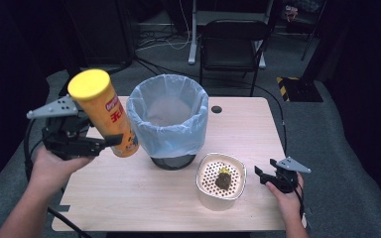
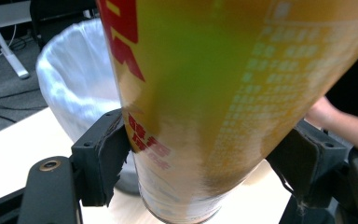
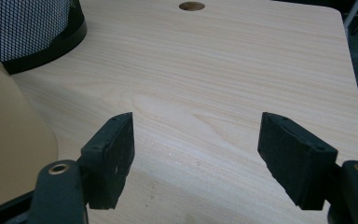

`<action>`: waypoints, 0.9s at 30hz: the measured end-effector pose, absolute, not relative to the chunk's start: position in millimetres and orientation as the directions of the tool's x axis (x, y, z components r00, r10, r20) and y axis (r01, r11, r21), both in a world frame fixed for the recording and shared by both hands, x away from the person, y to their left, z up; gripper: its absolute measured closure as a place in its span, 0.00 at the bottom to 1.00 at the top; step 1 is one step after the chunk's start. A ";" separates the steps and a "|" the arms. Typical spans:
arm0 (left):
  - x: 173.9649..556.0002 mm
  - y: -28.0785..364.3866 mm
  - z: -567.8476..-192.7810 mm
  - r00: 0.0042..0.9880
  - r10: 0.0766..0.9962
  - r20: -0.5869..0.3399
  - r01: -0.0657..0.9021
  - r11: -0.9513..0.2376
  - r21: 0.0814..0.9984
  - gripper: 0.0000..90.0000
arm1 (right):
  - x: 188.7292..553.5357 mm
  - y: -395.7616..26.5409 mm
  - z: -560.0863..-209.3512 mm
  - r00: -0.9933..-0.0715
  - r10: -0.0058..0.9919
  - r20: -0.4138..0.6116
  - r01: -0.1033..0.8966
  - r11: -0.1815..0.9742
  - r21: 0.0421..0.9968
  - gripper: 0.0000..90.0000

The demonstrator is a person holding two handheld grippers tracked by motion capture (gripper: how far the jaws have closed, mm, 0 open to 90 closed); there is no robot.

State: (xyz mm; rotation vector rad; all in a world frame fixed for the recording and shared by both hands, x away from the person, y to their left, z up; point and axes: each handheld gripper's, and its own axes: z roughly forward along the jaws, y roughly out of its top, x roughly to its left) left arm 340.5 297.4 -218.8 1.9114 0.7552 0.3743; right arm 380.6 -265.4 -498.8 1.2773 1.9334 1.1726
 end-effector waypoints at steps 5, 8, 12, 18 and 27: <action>355.5 290.7 -201.7 0.753 0.654 -0.066 0.344 -0.306 0.887 0.27 | 380.8 -265.8 -499.5 -0.406 0.913 0.029 0.449 0.172 0.877 0.30; 367.0 284.5 -194.0 0.747 0.662 -0.060 0.343 -0.307 0.888 0.27 | 380.8 -265.4 -499.7 -0.410 0.912 0.032 0.451 0.172 0.876 0.30; 387.8 271.0 -185.9 0.744 0.663 -0.077 0.355 -0.296 0.887 0.27 | 381.5 -265.5 -499.7 -0.415 0.909 0.030 0.448 0.176 0.876 0.30; 414.8 253.4 -187.0 0.726 0.683 -0.080 0.379 -0.301 0.875 0.27 | 381.1 -265.4 -499.7 -0.413 0.910 0.030 0.447 0.174 0.877 0.30; 445.0 234.9 -203.3 0.703 0.705 -0.091 0.398 -0.285 0.872 0.27 | 382.8 -265.1 -501.4 -0.420 0.907 0.033 0.445 0.174 0.879 0.30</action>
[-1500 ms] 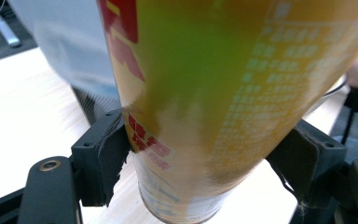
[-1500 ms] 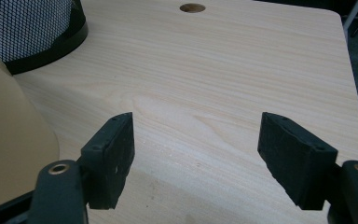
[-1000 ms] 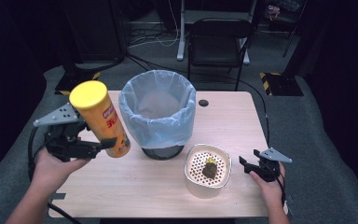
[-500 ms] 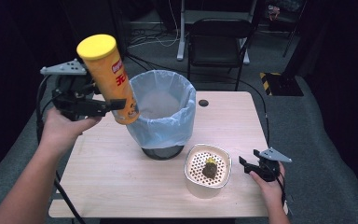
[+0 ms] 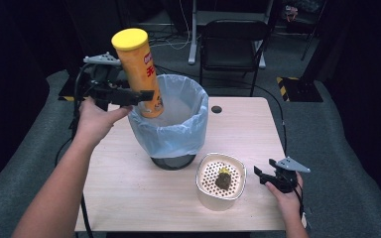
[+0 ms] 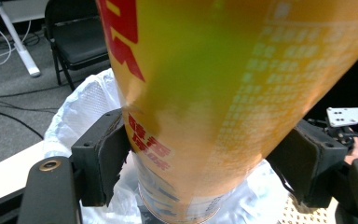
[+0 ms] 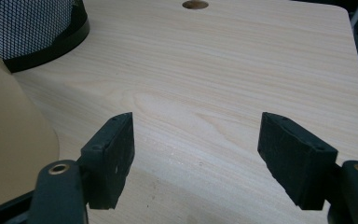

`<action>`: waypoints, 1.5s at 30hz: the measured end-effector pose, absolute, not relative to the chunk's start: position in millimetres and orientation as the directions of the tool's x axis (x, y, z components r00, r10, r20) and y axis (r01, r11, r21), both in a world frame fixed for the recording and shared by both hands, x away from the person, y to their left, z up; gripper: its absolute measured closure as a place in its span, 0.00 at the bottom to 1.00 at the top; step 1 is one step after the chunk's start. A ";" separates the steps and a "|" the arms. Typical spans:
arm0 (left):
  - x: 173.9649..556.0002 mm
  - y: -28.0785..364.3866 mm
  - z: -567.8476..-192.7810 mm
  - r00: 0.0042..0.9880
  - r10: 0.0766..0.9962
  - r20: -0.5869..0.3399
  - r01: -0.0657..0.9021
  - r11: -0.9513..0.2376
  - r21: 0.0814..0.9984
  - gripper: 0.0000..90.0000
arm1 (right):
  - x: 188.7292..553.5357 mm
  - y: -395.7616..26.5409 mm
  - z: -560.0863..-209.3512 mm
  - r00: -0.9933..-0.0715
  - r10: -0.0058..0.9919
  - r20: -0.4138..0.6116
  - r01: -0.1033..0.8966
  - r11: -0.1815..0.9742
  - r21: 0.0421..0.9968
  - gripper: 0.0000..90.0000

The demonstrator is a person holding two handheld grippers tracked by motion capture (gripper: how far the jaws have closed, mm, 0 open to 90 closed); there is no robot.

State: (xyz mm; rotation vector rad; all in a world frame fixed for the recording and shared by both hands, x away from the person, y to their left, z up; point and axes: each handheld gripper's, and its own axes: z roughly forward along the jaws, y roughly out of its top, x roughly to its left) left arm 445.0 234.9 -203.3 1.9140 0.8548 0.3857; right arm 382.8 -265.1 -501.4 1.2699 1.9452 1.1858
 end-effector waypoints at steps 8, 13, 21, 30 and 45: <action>468.6 212.6 -229.1 0.694 0.713 -0.098 0.413 -0.284 0.865 0.27 | 383.8 -263.8 -502.8 -0.428 0.903 0.030 0.446 0.182 0.876 0.30; 481.6 199.4 -247.3 0.689 0.718 -0.098 0.440 -0.306 0.844 0.27 | 384.7 -264.3 -504.2 -0.435 0.900 0.027 0.448 0.191 0.873 0.30; 490.9 185.7 -261.6 0.667 0.744 -0.043 0.493 -0.398 0.774 0.26 | 384.4 -264.8 -503.9 -0.428 0.903 0.042 0.452 0.173 0.875 0.30; 490.4 206.4 -270.3 0.620 0.782 -0.067 0.514 -0.340 0.787 0.15 | 384.2 -265.6 -503.6 -0.430 0.902 0.040 0.446 0.173 0.878 0.30; 453.8 242.8 -250.0 0.671 0.731 -0.126 0.478 -0.296 0.827 0.24 | 383.7 -265.9 -503.8 -0.427 0.904 0.040 0.450 0.174 0.876 0.30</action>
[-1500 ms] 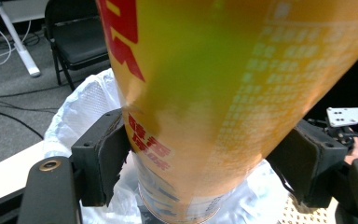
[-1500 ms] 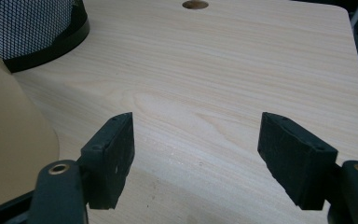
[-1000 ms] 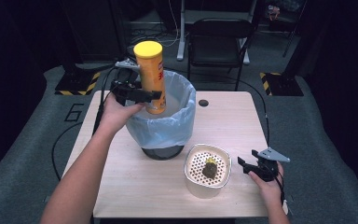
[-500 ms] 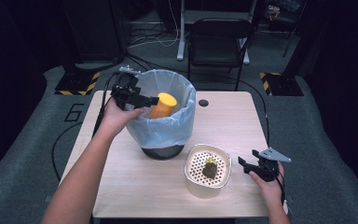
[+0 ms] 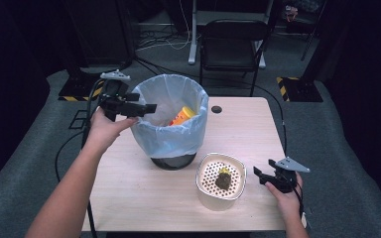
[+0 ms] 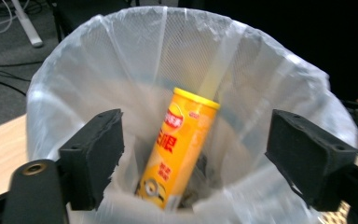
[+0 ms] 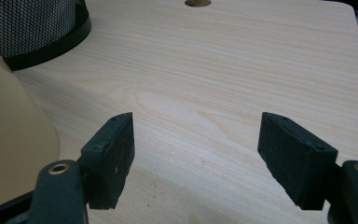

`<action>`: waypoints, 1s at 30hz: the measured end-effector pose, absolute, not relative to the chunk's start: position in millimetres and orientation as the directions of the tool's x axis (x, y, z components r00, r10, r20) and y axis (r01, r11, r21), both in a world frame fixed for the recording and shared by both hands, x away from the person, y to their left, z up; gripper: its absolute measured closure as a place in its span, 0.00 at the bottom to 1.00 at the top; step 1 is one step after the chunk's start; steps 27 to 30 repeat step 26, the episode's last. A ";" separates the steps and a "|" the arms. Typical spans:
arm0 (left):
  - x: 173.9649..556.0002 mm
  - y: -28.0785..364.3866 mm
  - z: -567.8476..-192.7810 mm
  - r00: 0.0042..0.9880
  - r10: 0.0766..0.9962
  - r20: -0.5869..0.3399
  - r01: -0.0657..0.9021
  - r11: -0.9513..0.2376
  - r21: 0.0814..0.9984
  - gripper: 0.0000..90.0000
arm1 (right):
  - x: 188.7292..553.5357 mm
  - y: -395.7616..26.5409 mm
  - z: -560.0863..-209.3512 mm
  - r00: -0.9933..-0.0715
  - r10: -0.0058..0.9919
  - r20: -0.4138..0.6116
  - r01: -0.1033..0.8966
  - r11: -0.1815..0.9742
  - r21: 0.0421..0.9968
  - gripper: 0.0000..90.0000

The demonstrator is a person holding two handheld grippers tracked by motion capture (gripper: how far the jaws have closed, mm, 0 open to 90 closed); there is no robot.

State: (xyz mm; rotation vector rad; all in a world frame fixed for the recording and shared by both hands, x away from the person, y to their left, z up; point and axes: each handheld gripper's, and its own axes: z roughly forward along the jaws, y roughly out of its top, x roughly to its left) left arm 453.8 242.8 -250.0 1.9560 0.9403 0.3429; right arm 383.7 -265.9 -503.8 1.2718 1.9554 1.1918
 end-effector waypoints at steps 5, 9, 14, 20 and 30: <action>433.0 261.7 -248.1 0.691 0.708 -0.144 0.457 -0.274 0.846 0.30 | 383.5 -265.3 -503.1 -0.432 0.901 0.034 0.445 0.180 0.877 0.30; 414.3 277.9 -253.7 0.704 0.696 -0.144 0.442 -0.271 0.855 0.31 | 382.9 -264.6 -503.0 -0.431 0.902 0.038 0.449 0.177 0.876 0.30; 394.9 297.2 -270.8 0.698 0.701 -0.145 0.449 -0.271 0.852 0.31 | 383.3 -263.9 -503.0 -0.440 0.897 0.027 0.443 0.191 0.876 0.30; 379.9 319.2 -304.3 0.694 0.705 -0.144 0.440 -0.257 0.861 0.27 | 383.1 -264.4 -503.8 -0.434 0.900 0.028 0.449 0.189 0.874 0.31; 376.5 340.4 -376.7 0.683 0.720 -0.120 0.435 -0.270 0.859 0.17 | 383.5 -261.7 -505.6 -0.421 0.907 0.019 0.465 0.197 0.863 0.31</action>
